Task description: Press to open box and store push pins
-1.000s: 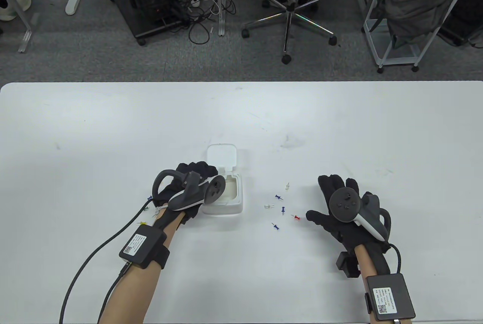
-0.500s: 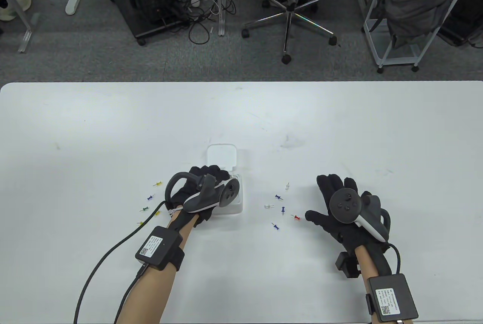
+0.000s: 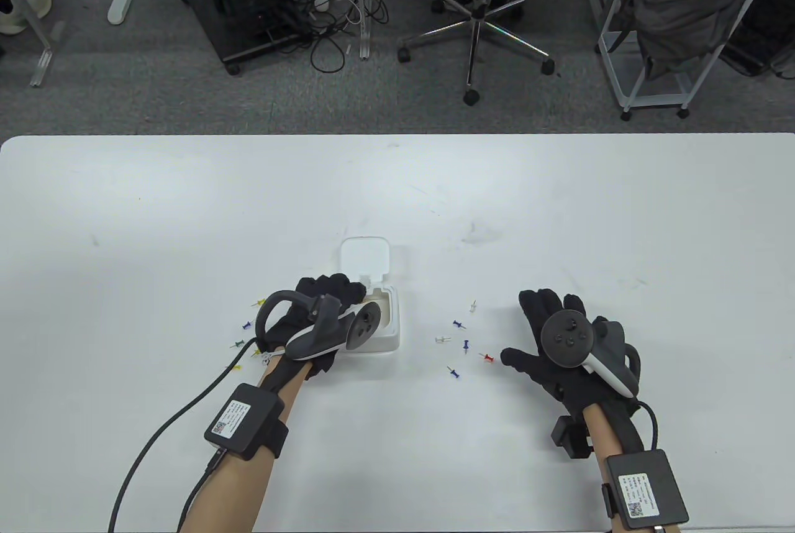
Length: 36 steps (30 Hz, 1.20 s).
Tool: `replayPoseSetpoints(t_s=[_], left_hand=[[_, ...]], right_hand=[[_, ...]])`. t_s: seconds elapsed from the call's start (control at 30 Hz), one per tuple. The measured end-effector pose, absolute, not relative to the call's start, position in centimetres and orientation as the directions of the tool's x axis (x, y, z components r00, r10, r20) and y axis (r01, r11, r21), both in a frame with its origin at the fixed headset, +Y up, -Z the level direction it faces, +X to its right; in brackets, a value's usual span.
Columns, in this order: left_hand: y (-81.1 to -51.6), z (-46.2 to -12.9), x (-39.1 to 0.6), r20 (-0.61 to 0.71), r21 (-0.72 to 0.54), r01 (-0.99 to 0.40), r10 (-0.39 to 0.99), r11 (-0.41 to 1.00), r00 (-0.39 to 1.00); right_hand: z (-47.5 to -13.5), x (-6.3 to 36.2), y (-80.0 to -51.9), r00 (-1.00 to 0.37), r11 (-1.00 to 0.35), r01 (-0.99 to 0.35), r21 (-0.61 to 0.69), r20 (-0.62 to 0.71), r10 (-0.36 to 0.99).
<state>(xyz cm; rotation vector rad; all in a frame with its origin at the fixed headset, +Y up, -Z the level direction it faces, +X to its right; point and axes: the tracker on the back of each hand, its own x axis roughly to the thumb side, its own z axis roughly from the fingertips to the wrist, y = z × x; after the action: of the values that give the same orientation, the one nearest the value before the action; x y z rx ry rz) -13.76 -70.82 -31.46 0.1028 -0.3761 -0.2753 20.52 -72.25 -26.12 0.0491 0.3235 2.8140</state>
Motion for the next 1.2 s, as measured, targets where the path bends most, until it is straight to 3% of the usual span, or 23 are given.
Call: replayPoseSetpoints(t_s=[0.47, 0.97, 1.2], left_hand=[[-72.4, -29.8, -20.0, 0.280, 0.108, 0.251, -0.272, 0.962, 0.921], [-75.9, -30.5, -22.0, 0.236, 0.023, 0.419, -0.412, 0.908, 0.880], [-76.3, -30.5, -21.5, 0.250, 0.056, 0.481, -0.478, 0.875, 0.842]], right_hand=[[-26.1, 20.5, -72.3, -0.955, -0.927, -0.292, 0.234, -0.008, 0.298], [-26.1, 20.4, -72.4, -0.955, -0.929, -0.290, 0.231, 0.002, 0.298], [-26.2, 20.4, -72.4, -0.955, -0.929, -0.289, 0.231, 0.002, 0.297]])
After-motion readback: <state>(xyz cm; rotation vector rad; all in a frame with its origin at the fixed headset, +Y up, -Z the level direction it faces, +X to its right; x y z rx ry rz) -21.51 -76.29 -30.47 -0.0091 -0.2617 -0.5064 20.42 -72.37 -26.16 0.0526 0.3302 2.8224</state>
